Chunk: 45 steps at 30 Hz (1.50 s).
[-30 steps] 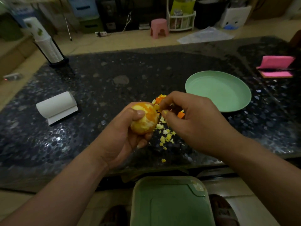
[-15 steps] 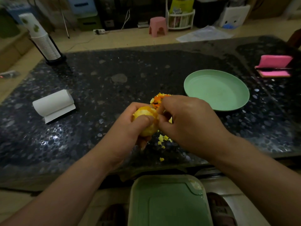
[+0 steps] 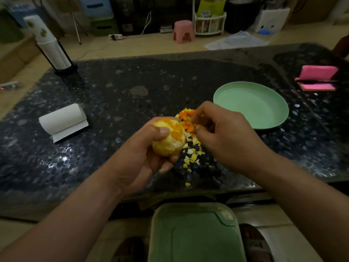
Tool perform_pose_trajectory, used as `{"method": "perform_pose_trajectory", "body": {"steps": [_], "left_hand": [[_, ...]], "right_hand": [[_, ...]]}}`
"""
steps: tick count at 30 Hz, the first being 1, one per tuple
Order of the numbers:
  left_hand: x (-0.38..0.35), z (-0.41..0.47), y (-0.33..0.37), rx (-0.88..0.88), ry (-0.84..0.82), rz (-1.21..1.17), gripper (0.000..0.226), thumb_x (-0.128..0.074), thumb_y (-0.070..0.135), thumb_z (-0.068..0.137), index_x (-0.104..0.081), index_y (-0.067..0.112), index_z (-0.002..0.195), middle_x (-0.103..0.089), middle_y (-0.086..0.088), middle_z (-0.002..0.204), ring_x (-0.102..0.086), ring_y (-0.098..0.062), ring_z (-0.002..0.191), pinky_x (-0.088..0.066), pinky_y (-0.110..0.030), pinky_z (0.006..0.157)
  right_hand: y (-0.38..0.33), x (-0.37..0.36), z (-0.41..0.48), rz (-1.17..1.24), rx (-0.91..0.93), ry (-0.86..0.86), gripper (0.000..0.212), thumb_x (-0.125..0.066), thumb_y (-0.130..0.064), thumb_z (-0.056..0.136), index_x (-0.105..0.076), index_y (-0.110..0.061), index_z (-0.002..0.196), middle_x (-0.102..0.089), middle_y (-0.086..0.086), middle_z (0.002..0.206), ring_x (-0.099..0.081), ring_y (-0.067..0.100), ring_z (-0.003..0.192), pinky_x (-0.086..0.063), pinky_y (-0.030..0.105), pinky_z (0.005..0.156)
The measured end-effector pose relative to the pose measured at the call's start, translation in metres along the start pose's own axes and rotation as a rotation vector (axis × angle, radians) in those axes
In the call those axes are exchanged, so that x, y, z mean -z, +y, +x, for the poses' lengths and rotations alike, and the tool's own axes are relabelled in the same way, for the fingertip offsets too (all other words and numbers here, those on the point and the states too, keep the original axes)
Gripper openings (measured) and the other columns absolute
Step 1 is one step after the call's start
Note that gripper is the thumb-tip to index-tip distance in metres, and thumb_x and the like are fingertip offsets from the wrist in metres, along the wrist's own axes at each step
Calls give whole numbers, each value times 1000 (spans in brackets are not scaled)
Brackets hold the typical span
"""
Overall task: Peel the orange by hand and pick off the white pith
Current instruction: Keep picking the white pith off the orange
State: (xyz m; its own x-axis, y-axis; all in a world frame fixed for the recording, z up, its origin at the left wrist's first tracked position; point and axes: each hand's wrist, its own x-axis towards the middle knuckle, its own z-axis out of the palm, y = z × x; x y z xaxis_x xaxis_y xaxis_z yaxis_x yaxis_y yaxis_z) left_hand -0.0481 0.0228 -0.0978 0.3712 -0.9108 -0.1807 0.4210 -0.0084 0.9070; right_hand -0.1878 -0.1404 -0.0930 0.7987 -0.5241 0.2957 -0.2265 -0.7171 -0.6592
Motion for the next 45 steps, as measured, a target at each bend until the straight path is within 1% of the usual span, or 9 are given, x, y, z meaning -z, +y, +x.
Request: {"method": "perform_pose_trajectory", "body": {"steps": [4, 9, 14, 19, 26, 30, 35, 43, 45], "left_hand": [[0, 3, -1, 1, 69, 13, 49, -59, 25, 82, -64, 12, 129, -67, -15, 96, -59, -25, 67, -42, -27, 43], [3, 3, -1, -54, 139, 267, 42, -65, 25, 80, -67, 27, 122, -68, -9, 101, -61, -22, 72, -44, -31, 50], [-1, -2, -1, -149, 164, 595, 44, -72, 26, 84, -61, 36, 125, -64, -4, 101, -59, -12, 70, -52, -29, 56], [-2, -2, -2, -196, 163, 768, 47, -73, 10, 92, -57, 39, 125, -62, 1, 98, -57, -2, 64, -51, -23, 56], [-1, -2, 0, -210, 112, 517, 48, -75, 22, 77, -64, 34, 122, -64, -11, 110, -61, -18, 77, -54, -34, 59], [4, 0, 1, -205, 58, 330, 54, -77, 30, 67, -67, 31, 120, -66, -5, 113, -64, -23, 88, -55, -34, 62], [7, 0, 1, -185, 26, 178, 55, -75, 19, 71, -64, 23, 125, -65, -11, 115, -63, -28, 91, -55, -33, 61], [7, 5, 2, -138, 95, -8, 52, -69, 17, 78, -65, 17, 130, -64, -20, 117, -65, -36, 91, -57, -35, 62], [4, 6, 1, -64, 134, -130, 51, -61, 23, 86, -63, 11, 136, -67, -22, 119, -67, -37, 92, -60, -36, 65]], "right_hand": [[-5, 0, -1, 25, -28, -42, 2, -68, -31, 100, -68, -32, 98, -65, -17, 75, -61, 4, 72, -45, 21, 59], [-15, 3, -2, 135, -38, -116, 6, -74, -31, 95, -73, -33, 100, -70, -15, 82, -67, 4, 78, -52, 17, 65], [-13, 1, -4, -7, 28, -113, 3, -72, -29, 95, -75, -28, 95, -68, -13, 76, -64, 5, 71, -55, 31, 66], [-16, -2, -6, -162, 107, -86, 10, -68, -31, 92, -68, -25, 85, -64, -7, 71, -60, 11, 65, -55, 40, 61], [-16, -3, -2, 71, -18, -7, 9, -75, -23, 90, -70, -25, 82, -67, -6, 66, -59, 7, 58, -49, 27, 55], [-16, -1, -1, 193, -43, -44, 12, -72, -19, 92, -69, -25, 81, -67, -6, 65, -56, 3, 56, -47, 22, 55], [-14, -3, -1, 225, -56, -55, 16, -71, -17, 94, -67, -25, 81, -65, -6, 66, -53, 2, 56, -44, 18, 54], [7, -10, 4, -20, -115, -76, 4, -68, -25, 97, -67, -28, 95, -67, -9, 77, -62, 7, 68, -55, 34, 65], [13, -11, 7, -23, -161, -118, 14, -67, -22, 97, -63, -34, 103, -69, -7, 80, -64, 8, 66, -58, 38, 64]]}}
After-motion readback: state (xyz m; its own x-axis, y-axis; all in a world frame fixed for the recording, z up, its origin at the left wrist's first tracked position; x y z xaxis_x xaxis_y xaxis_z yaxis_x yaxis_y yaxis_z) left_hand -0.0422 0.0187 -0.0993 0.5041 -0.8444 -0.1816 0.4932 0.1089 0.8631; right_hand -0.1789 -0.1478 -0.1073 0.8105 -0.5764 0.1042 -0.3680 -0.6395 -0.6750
